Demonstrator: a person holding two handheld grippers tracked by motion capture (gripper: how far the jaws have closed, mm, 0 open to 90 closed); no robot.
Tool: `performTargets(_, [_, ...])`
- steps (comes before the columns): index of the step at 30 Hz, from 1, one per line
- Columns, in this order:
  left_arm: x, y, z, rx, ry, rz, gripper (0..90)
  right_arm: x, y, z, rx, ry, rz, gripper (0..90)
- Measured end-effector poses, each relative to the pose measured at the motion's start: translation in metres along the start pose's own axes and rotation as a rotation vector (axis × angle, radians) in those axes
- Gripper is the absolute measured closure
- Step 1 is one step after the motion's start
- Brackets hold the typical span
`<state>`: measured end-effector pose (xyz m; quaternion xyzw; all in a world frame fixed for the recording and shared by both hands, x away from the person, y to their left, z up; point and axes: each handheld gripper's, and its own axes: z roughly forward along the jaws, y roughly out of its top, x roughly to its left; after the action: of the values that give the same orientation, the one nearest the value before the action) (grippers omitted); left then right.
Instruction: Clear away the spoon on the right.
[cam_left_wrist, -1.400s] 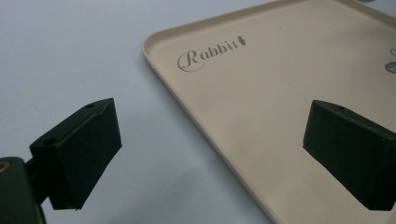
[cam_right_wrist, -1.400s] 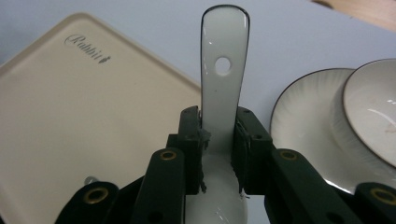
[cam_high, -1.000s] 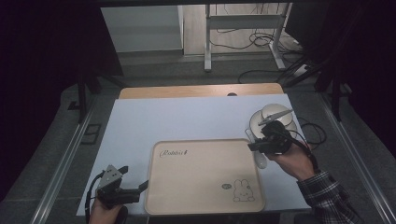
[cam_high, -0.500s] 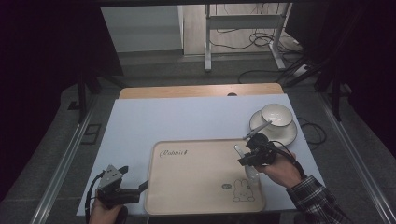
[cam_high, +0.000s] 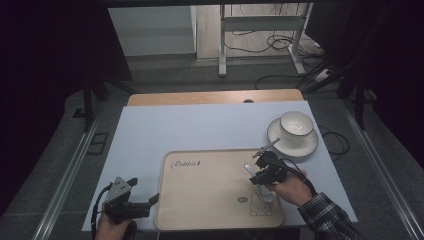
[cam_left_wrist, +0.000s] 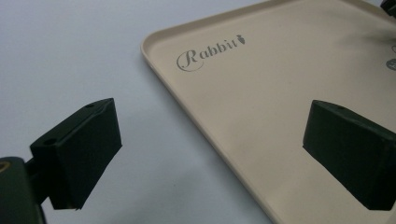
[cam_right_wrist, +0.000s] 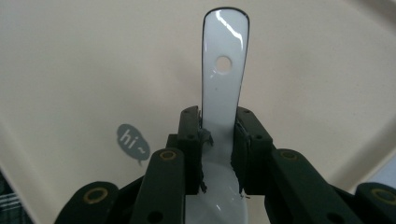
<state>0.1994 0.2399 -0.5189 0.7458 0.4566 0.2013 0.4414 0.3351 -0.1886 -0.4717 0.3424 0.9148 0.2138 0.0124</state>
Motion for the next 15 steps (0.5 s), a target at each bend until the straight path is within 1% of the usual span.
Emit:
performTargets(2, [0.0, 0.0, 0.0, 0.0, 0.0, 0.001, 4.0, -0.002, -0.002, 0.006, -0.002, -0.009, -0.001, 74.2])
performTargets(3, [0.0, 0.0, 0.0, 0.001, 0.0, 0.001, 4.0, -0.003, -0.004, 0.01, -0.001, -0.006, 0.005, 73.9])
performTargets(5, [0.0, 0.0, 0.0, 0.001, 0.0, 0.001, 4.0, -0.004, -0.005, 0.012, 0.0, -0.002, 0.003, 73.6])
performTargets(6, [0.0, 0.0, 0.0, 0.001, 0.0, 0.002, 4.0, -0.005, -0.006, 0.013, -0.006, 0.002, 0.013, 71.6])
performTargets(7, [0.0, 0.0, 0.0, 0.001, 0.0, 0.001, 4.1, -0.005, -0.007, 0.011, -0.021, 0.005, 0.013, 68.3])
performTargets(9, [0.0, 0.0, 0.0, 0.001, 0.0, 0.001, 4.0, -0.005, -0.007, 0.01, -0.027, 0.003, 0.011, 67.1])
performTargets(10, [0.0, 0.0, 0.0, 0.001, 0.0, 0.002, 4.1, -0.005, -0.006, 0.006, -0.041, 0.0, 0.011, 65.6])
performTargets(11, [0.0, 0.0, 0.0, 0.001, 0.001, 0.003, 4.1, -0.004, -0.006, 0.001, -0.066, -0.012, 0.007, 64.6])
performTargets(12, [0.0, 0.0, 0.0, 0.001, 0.001, 0.003, 4.1, -0.004, -0.006, 0.001, -0.066, -0.012, 0.007, 64.6])
performTargets(13, [0.0, 0.0, 0.0, 0.001, 0.001, 0.004, 4.1, -0.004, -0.007, -0.002, -0.092, -0.017, 0.004, 64.5])
performTargets(14, [0.0, 0.0, 0.0, 0.001, 0.001, 0.004, 4.1, -0.004, -0.007, -0.002, -0.092, -0.017, 0.004, 64.5])
performTargets(15, [0.0, 0.0, 0.0, 0.002, 0.001, 0.004, 4.1, -0.003, -0.007, -0.003, -0.103, -0.014, 0.0, 64.5])
